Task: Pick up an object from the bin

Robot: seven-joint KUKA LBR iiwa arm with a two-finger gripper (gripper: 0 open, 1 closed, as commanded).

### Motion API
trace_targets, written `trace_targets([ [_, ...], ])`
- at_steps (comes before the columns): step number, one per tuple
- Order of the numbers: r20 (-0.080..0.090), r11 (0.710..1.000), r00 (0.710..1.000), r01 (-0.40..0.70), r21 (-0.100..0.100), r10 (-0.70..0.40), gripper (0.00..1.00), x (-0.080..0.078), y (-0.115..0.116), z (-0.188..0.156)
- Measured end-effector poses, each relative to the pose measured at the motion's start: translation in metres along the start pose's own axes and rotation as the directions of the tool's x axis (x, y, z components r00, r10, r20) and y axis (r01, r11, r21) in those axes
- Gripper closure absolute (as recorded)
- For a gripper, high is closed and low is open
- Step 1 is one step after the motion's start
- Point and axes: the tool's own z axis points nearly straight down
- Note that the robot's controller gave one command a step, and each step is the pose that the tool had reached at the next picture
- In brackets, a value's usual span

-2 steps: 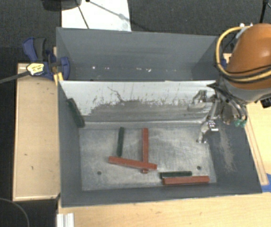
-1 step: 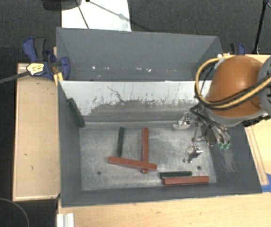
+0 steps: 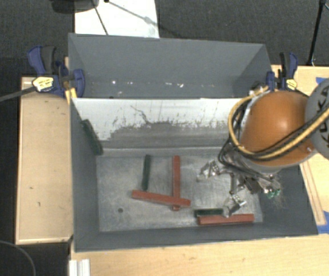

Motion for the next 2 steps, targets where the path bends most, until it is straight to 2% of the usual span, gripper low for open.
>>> trace_targets([
  [1,0.0,0.983,0.983,-0.181,0.0,0.181,0.0,0.01,0.003,0.015],
  [2,0.0,1.0,1.0,0.013,0.0,-0.013,0.0,-0.03,0.084,0.064],
])
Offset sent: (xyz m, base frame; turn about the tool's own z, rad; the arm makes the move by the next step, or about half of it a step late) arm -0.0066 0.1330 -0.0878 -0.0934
